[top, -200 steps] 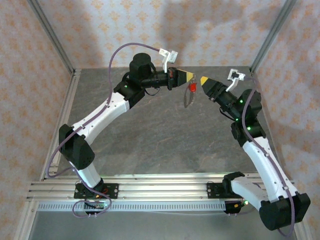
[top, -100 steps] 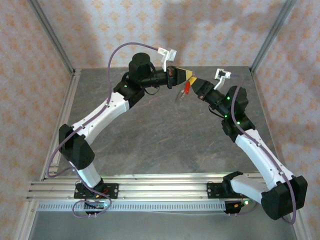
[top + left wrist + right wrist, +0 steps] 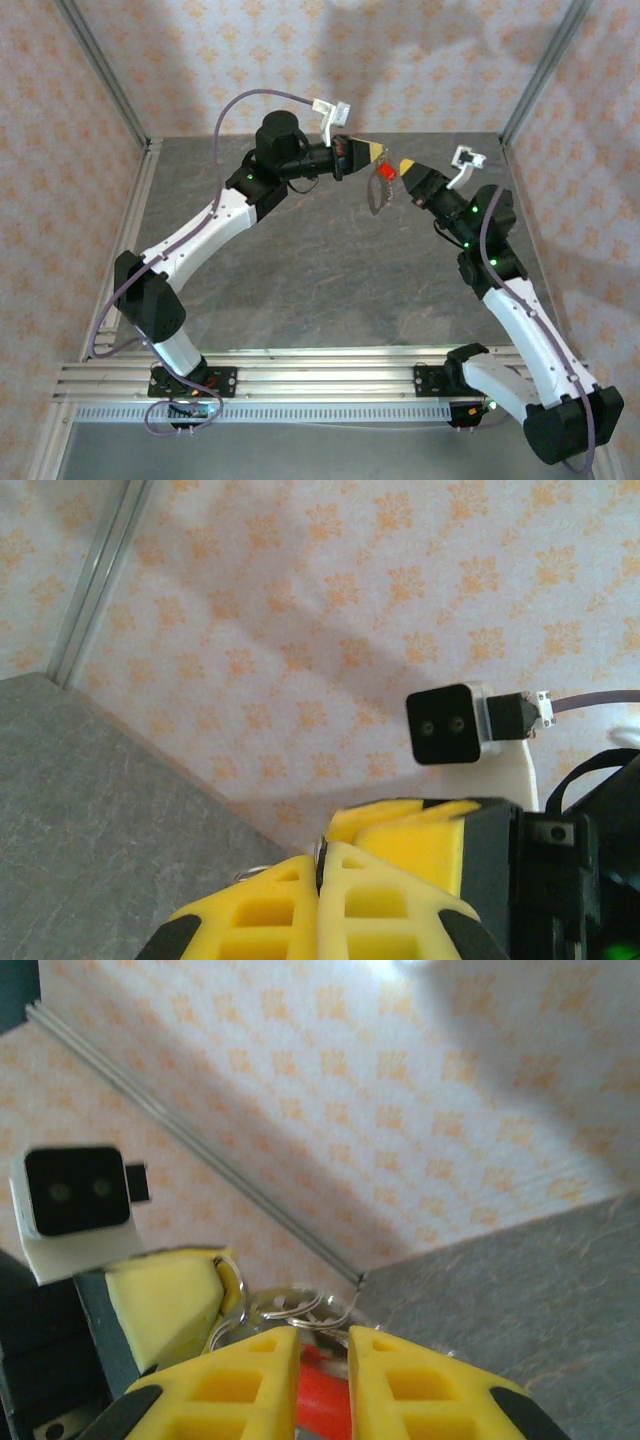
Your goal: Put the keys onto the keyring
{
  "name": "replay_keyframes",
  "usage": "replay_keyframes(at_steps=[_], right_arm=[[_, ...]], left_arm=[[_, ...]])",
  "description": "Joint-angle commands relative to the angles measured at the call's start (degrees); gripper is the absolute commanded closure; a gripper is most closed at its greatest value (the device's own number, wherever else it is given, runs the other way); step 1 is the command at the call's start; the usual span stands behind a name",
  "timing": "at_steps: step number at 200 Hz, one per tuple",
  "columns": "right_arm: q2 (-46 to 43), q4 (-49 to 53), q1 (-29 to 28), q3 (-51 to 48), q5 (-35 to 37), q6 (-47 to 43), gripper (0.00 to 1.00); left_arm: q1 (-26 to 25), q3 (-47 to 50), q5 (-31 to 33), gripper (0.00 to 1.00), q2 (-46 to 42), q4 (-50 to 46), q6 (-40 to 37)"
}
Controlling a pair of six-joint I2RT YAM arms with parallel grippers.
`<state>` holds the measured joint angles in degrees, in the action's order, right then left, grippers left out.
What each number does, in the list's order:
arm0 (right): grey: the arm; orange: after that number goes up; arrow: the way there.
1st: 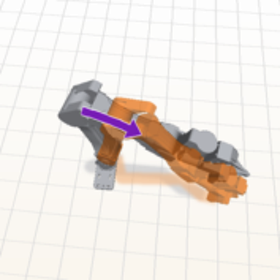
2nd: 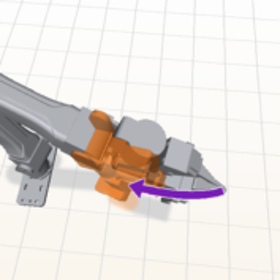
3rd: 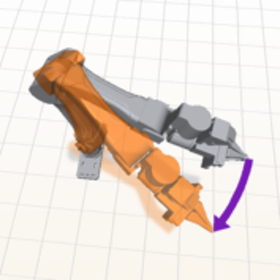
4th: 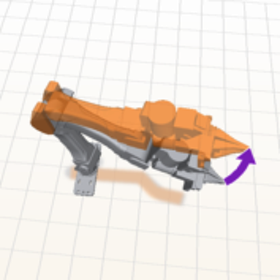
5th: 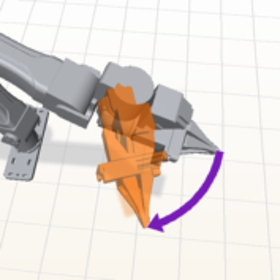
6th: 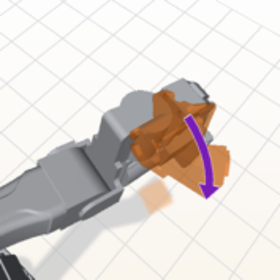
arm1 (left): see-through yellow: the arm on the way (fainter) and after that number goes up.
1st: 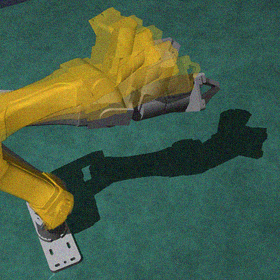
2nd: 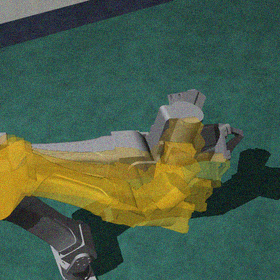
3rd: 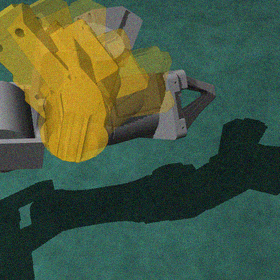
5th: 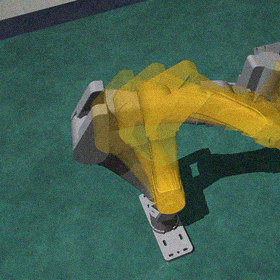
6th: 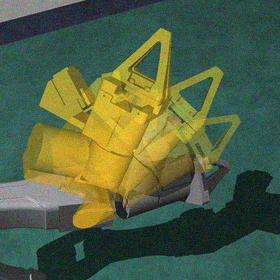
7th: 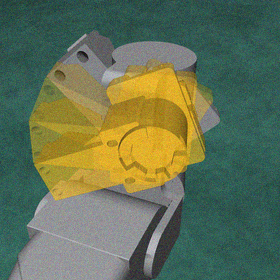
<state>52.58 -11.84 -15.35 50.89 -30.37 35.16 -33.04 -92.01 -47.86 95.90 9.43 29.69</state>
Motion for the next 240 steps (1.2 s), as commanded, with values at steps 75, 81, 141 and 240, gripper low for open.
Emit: replay_keyframes(at_steps=[75, 81, 141, 240], right_arm=[[7.16, -19.16, 1.3, 3.52, -6.3, 11.94, 0.64], [7.79, -20.29, 1.3, 3.96, -7.18, 12.56, 0.64], [12.68, -24.32, 0.19, 7.53, -11.07, 14.52, 0.64], [14.92, -24.31, -2.49, 10.35, -11.99, 12.99, 0.68]], left_arm=[[-0.49, 11.43, 9.56, 1.0, -4.78, 24.81, 11.99], [-0.45, 12.1, 9.92, 1.0, -4.79, 26.43, 12.66], [-0.45, 13.71, 11.42, 1.0, -3.01, 35.09, 17.7], [-1.2, 12.82, 11.3, 1.0, -2.26, 35.12, 17.62]])
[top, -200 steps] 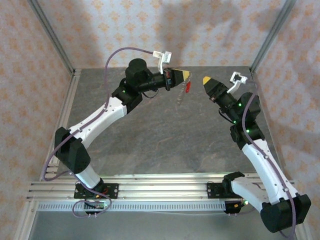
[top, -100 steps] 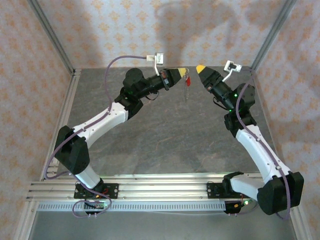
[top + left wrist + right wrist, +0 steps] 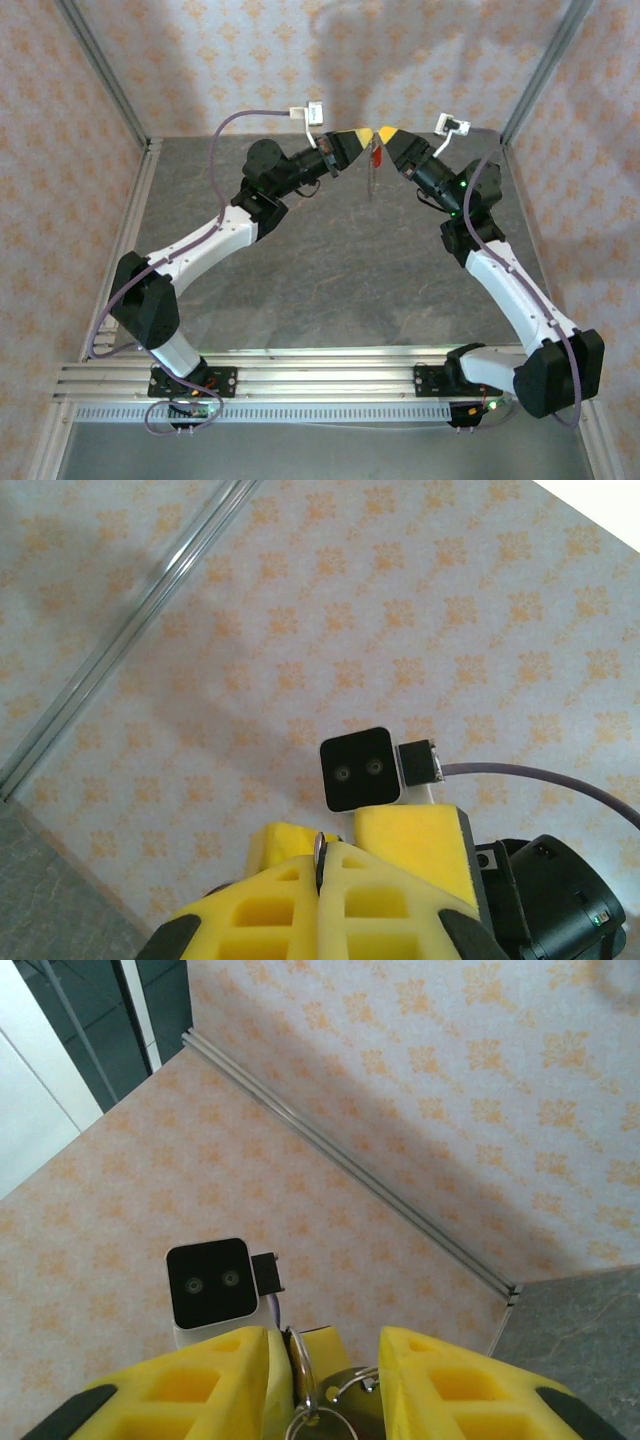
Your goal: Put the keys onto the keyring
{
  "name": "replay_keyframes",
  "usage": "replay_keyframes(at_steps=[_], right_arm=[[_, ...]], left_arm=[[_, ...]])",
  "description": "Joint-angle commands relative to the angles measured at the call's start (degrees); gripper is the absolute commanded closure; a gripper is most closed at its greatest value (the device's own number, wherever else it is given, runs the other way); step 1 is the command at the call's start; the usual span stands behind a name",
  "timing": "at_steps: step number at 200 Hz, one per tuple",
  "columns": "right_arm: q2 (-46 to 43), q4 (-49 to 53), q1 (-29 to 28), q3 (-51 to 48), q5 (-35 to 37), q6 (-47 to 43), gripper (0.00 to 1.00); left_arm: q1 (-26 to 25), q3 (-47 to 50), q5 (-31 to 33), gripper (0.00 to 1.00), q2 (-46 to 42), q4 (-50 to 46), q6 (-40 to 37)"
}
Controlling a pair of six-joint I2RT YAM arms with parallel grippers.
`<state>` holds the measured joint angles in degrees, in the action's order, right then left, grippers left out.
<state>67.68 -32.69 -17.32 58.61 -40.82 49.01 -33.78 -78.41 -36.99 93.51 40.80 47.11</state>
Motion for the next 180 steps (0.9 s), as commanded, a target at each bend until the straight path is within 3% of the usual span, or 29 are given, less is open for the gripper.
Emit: replay_keyframes(at_steps=[1, 146, 180], right_arm=[[-0.18, -3.45, -0.52, 2.64, -1.59, -0.91, 0.68], [2.02, -2.4, -0.87, 3.4, -2.69, -1.47, 0.79], [2.11, -2.06, -0.87, 3.53, -3.17, -1.84, 0.96]], left_arm=[[-0.43, -0.78, 0.43, 1.0, 0.15, 3.76, 0.14], [-0.94, -1.83, -0.01, 1.0, 0.66, 2.36, -0.18], [-1.03, -1.92, 0.17, 1.0, 0.63, 2.36, -0.29]])
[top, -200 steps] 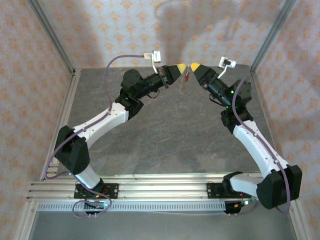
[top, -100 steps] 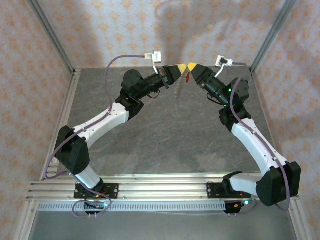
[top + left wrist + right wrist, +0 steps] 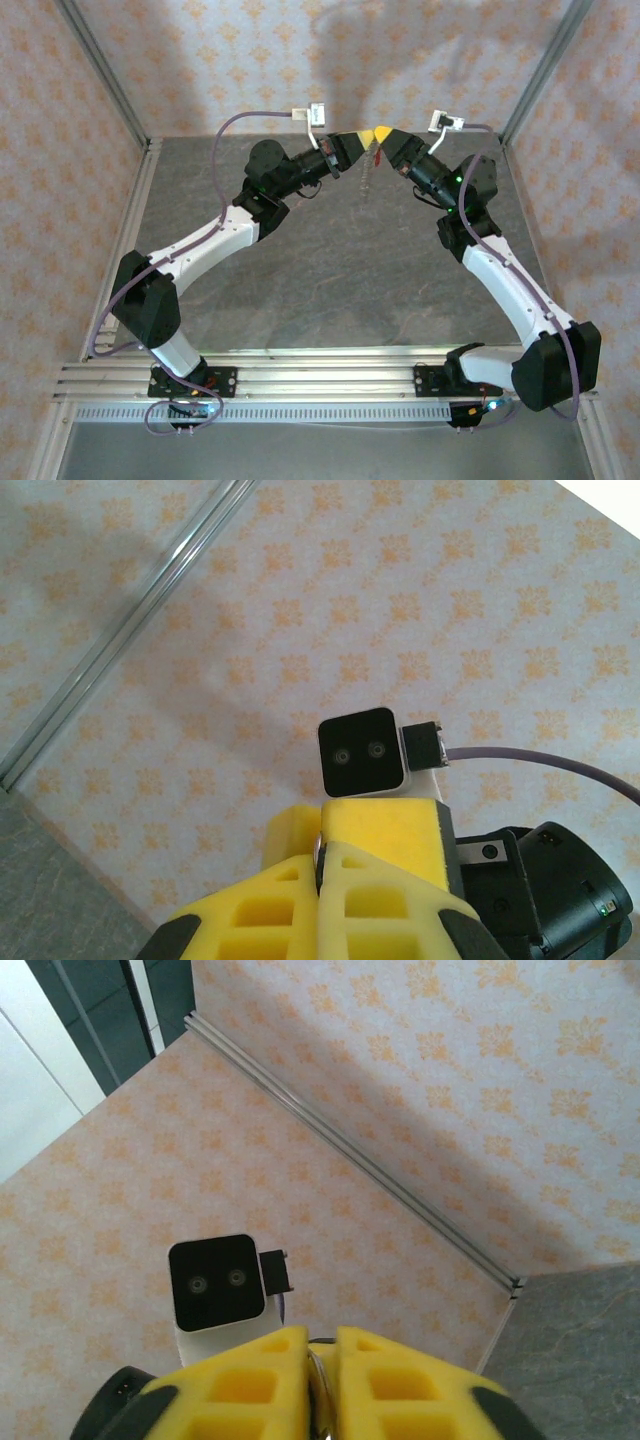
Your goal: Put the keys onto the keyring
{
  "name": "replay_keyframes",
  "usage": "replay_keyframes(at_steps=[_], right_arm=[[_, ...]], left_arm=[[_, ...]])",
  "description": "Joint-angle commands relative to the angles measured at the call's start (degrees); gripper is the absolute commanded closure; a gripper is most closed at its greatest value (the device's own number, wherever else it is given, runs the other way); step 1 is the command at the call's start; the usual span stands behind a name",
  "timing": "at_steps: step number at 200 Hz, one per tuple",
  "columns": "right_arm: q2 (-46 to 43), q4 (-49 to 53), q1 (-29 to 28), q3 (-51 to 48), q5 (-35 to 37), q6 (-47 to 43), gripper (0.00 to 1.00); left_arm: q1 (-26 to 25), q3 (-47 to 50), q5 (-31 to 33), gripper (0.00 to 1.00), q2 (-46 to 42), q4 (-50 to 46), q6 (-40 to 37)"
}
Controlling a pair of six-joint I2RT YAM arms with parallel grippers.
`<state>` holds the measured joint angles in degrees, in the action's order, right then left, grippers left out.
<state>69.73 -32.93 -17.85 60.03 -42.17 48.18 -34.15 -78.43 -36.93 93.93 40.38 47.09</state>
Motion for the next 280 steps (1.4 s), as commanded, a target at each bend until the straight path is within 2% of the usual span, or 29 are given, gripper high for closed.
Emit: replay_keyframes(at_steps=[1, 6, 51, 62, 75, 83, 117, 161, 208, 237, 280], right_arm=[[0.01, -1.8, -0.35, 2.11, -1.8, -1.04, 0.97], [-0.08, -1.53, -0.41, 2.11, -1.86, -1.24, 1.0], [-1.61, 3.6, 0.24, 3.13, -0.99, -5.56, 1.0], [-1.64, 4.72, 1.0, 3.89, -1.76, -6.15, 1.0], [-1.62, 6.07, 2.08, 4.96, -3.12, -6.65, 1.0], [-1.62, 7.08, 2.78, 5.84, -4.11, -7.08, 1.0], [0.07, 12.0, 5.94, 10.54, -10.45, -9.2, 1.0], [2.95, 22.34, 8.75, 18.57, -18.98, -15.72, 1.0], [6.34, 31.42, 9.0, 24.83, -25.61, -21.83, 1.0], [7.25, 32.93, 9.06, 25.77, -26.92, -22.67, 1.0], [7.27, 33.02, 9.02, 25.44, -27.8, -22.74, 1.0]], left_arm=[[-0.66, -1.9, 0.1, 1.0, 0.25, 2.77, -0.26], [-0.66, -1.9, 0.1, 1.0, 0.28, 2.7, -0.25], [-0.65, -2.79, 0.45, 1.0, -0.98, -1.28, -3.03], [-0.5, -3.41, 0.32, 0.88, -1.86, -4.41, -5.25], [-0.27, -4.27, 0.28, 0.69, -2.87, -7.75, -7.56], [0.18, -4.88, -0.06, 0.62, -3.39, -9.71, -8.69], [2.89, -8.05, -3.42, 0.5, -4.37, -16.39, -11.75], [6.96, -14.94, -12.84, 0.48, -2.18, -26.29, -16.12], [7.78, -25.63, -23.2, 0.5, 3.07, -39.27, -23.73], [7.79, -29.02, -25.59, 0.55, 5.18, -42.33, -24.83], [7.39, -30.38, -27.17, 0.58, 6.61, -43.81, -25.56]])
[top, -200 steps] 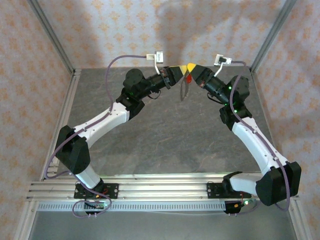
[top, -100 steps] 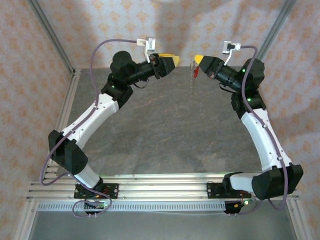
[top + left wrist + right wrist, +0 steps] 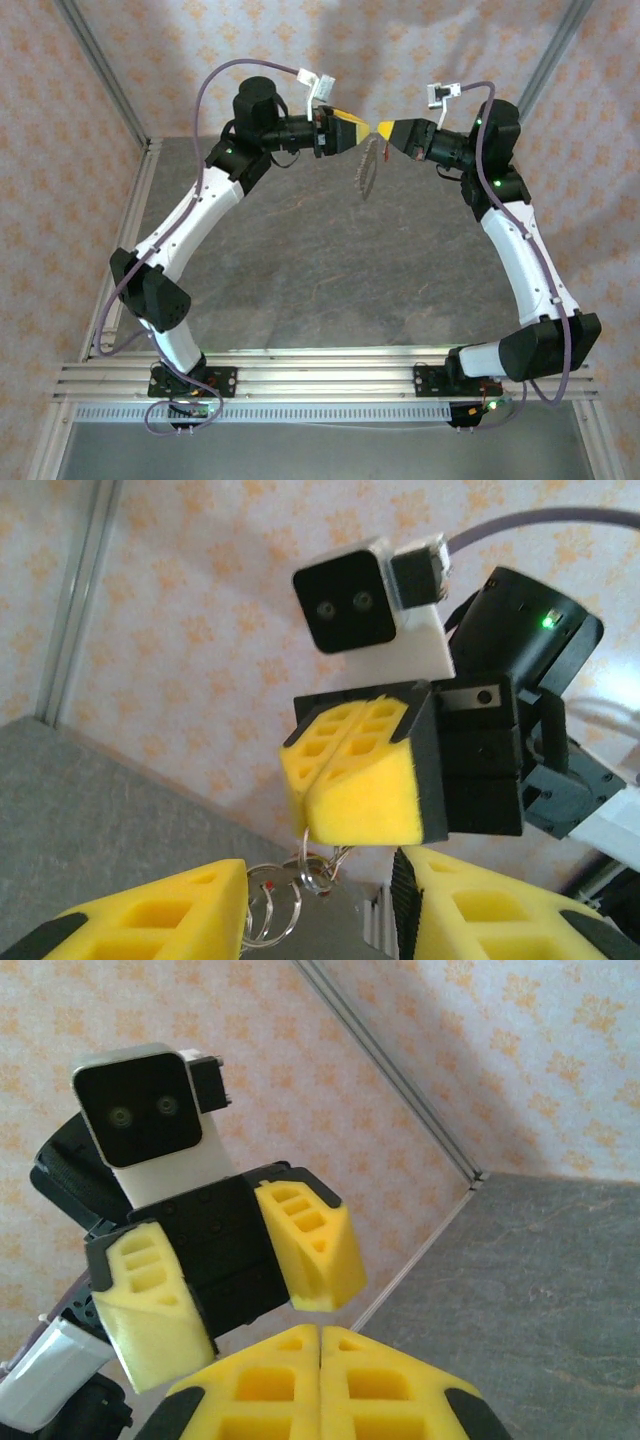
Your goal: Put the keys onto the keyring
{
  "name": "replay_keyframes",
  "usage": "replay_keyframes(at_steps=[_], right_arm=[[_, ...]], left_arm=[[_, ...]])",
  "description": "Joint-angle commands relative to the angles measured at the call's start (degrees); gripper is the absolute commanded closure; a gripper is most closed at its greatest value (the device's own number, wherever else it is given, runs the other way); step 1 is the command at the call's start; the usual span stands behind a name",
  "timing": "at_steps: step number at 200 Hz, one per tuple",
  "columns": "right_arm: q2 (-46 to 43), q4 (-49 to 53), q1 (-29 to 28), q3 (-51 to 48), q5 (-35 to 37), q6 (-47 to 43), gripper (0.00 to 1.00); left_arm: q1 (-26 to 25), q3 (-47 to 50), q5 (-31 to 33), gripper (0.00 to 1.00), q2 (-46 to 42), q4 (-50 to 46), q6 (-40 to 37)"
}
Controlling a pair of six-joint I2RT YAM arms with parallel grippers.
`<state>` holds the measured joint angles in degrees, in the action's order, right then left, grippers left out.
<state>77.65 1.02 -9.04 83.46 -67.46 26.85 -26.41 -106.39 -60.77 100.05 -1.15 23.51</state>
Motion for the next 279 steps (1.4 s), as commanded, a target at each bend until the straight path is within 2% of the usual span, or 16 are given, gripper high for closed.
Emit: replay_keyframes(at_steps=[1, 60, 121, 201, 225, 239, 250, 279], right_arm=[[-0.65, -0.97, 0.19, 1.99, -2.46, -1.43, 1.0], [-1.12, -2.81, 0.23, 0.06, -2.08, -0.52, 1.0], [-1.45, -3.54, 0.17, -0.58, -1.14, -0.22, 1.0], [-1.84, -5.6, 0.26, -2.34, -0.22, 1.11, 1.0], [-2.52, -5.19, 0.31, -2.52, 1.87, 1.53, 1.0], [-4.07, -5.74, 0.81, -3.59, 5.63, 2.58, 0.79], [-6.23, -7.3, 1.7, -5.57, 9.94, 4.1, 0.7], [-12.57, -13.29, 3.67, -12.63, 17.89, 9.3, 0.64]], left_arm=[[-0.37, -2.42, -3.31, 0.58, 0.54, -2.37, -2.02], [-1.48, -4.06, -3.74, 0.6, 2.23, -3.68, -2.59], [-2.76, -5.06, -4.5, 0.67, 3.13, -4.04, -2.79], [-3.31, -3.14, -2.75, 1.0, 2.44, 0.12, -0.33], [-3.33, -1.26, -0.95, 1.0, 1.85, 3.3, 1.53], [-3.29, 0.44, 1.28, 1.0, 0.93, 5.19, 2.55], [-3.3, 1.77, 2.94, 1.0, 0.15, 6.32, 2.99], [-3.3, 4.77, 6.48, 1.0, -2.18, 9.42, 4.23]])
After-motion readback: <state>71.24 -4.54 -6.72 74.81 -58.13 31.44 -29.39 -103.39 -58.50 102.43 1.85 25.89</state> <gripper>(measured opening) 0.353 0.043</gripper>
